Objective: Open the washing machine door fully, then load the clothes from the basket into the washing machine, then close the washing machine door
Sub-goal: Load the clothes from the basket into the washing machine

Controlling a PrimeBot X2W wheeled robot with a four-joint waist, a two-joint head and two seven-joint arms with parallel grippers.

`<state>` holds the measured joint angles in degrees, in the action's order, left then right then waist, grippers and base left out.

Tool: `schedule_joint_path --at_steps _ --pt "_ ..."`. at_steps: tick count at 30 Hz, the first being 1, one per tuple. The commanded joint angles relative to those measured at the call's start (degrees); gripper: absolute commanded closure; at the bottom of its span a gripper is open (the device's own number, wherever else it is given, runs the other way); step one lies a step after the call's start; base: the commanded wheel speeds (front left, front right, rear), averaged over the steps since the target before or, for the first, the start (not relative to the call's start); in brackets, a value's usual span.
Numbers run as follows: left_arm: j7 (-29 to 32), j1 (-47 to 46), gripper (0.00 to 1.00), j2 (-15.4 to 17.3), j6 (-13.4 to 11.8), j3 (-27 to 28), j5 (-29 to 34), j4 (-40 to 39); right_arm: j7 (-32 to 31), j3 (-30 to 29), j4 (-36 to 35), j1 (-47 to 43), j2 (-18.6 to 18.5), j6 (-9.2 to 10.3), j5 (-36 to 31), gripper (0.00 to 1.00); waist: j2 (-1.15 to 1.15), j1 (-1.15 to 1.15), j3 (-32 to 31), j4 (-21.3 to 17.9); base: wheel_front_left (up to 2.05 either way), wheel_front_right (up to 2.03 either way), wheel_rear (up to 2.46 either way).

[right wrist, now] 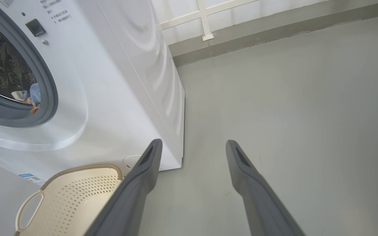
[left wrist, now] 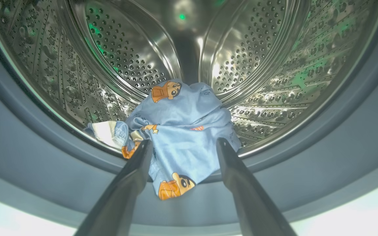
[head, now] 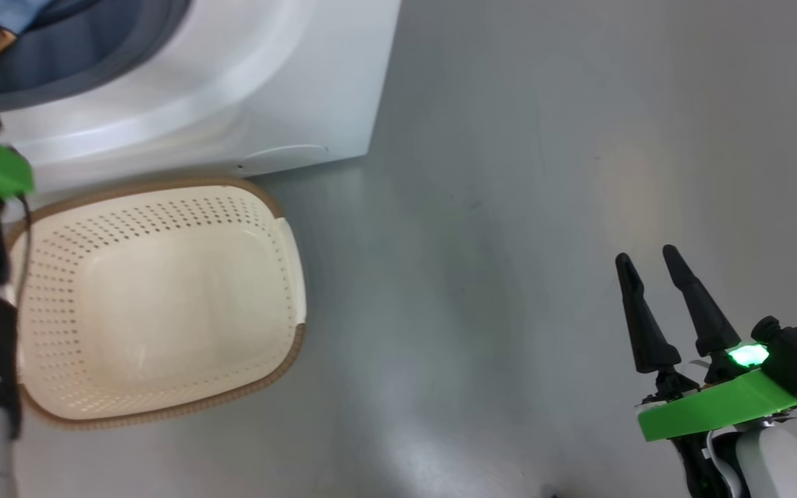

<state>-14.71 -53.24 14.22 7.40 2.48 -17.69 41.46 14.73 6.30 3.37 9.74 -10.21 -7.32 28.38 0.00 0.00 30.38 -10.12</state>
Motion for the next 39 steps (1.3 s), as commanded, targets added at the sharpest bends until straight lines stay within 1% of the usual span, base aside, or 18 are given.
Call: schedule_joint_path --at_steps 1,9,15,30,35,36,39 --pt "-0.3 1.8 0.00 2.1 0.1 1.6 0.7 -2.0 0.3 0.8 -1.1 -0.2 -1.0 -0.17 -0.3 0.00 0.00 0.00 -0.9 1.0 0.00 0.00 0.00" --pt "-0.3 10.2 0.00 -1.8 0.1 3.1 1.9 -7.3 0.3 0.0 -1.0 -1.4 -2.6 -0.17 -0.3 0.00 0.00 0.00 -3.2 3.9 0.00 0.00 0.00" --pt "-0.3 16.5 0.00 -3.8 0.1 3.2 2.8 -10.7 0.3 -0.4 -0.6 -2.6 -3.6 -0.17 -0.2 0.00 0.00 0.00 -5.8 5.9 0.00 0.00 0.00" --pt "-0.3 32.4 0.00 -6.8 0.1 1.8 2.9 -18.1 0.3 -1.4 0.8 -8.9 -5.6 -0.17 0.6 0.00 0.00 0.00 -16.3 10.2 0.00 0.00 0.00" --pt "-0.3 37.5 0.00 -7.5 0.1 1.6 2.8 -21.0 0.3 -1.6 1.1 -11.2 -6.1 -0.17 1.0 0.00 0.00 0.00 -19.4 11.0 0.00 0.00 0.00" --pt "-0.3 39.6 0.00 -7.6 0.1 1.5 3.0 -22.1 0.3 -1.7 1.1 -12.1 -6.2 -0.17 1.1 0.00 0.00 0.00 -20.3 11.2 0.00 0.00 0.00" --pt "-0.3 41.8 0.00 -7.7 0.1 1.6 3.2 -23.2 0.3 -1.7 1.1 -13.0 -6.3 -0.17 1.1 0.00 0.00 0.00 -21.2 11.3 0.00 0.00 0.00"
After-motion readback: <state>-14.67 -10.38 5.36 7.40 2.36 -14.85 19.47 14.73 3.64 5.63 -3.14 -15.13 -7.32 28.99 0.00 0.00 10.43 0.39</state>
